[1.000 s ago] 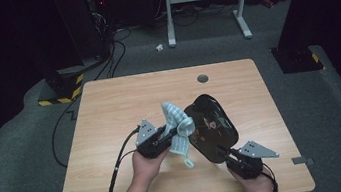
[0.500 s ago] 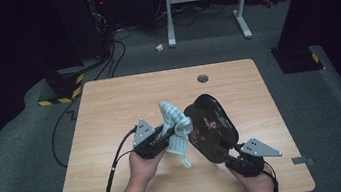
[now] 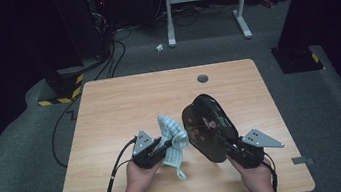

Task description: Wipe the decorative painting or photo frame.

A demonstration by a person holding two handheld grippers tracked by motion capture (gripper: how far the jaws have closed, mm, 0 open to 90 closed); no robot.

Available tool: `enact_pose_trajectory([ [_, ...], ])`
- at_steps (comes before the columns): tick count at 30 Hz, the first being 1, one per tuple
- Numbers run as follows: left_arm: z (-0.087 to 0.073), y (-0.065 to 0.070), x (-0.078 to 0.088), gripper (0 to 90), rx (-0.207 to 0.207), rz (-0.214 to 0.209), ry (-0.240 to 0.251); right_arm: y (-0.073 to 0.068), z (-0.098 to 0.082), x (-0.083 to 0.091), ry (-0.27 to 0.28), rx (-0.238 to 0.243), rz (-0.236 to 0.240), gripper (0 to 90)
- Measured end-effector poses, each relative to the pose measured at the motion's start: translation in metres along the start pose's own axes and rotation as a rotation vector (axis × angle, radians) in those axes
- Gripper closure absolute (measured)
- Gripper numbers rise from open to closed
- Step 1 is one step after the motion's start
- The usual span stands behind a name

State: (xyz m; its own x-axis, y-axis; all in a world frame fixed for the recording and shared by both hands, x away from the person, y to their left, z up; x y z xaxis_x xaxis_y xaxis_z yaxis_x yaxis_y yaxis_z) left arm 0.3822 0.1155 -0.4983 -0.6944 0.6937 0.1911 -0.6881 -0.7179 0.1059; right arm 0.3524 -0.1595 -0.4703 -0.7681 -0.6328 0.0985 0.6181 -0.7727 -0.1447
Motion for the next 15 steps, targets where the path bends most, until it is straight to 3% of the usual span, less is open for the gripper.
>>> enact_pose_trajectory([
  [4, 0.003, -0.008, 0.01, 72.1, -0.001, 0.031, 0.018, -0.004, 0.005, -0.005, -0.007, -0.003, -0.007, 80.3],
  [7, 0.004, -0.018, 0.019, 72.1, -0.001, 0.058, 0.024, -0.013, 0.013, -0.012, -0.011, 0.032, -0.001, 80.4],
  [10, 0.002, -0.031, 0.035, 72.1, 0.011, 0.094, 0.036, -0.029, 0.022, -0.022, 0.002, 0.047, 0.036, 80.4],
  [15, 0.001, -0.039, 0.049, 72.1, 0.028, 0.116, 0.058, -0.043, 0.025, -0.034, 0.02, 0.059, 0.06, 80.3],
])
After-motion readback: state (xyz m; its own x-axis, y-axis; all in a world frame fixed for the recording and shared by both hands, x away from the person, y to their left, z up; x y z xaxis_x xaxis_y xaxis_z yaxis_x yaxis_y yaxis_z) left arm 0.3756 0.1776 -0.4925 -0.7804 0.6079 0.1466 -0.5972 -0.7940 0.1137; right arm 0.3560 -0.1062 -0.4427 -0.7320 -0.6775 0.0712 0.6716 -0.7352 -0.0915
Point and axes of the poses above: each handheld gripper's, and its own axes: x roughly backward along the jaws, z roughly out of its top, y roughly to its right, the point moved 4 cm from there along -x, roughly forward along the jaws, and after that the axes turned 10 degrees about y, right-handed, at the moved point
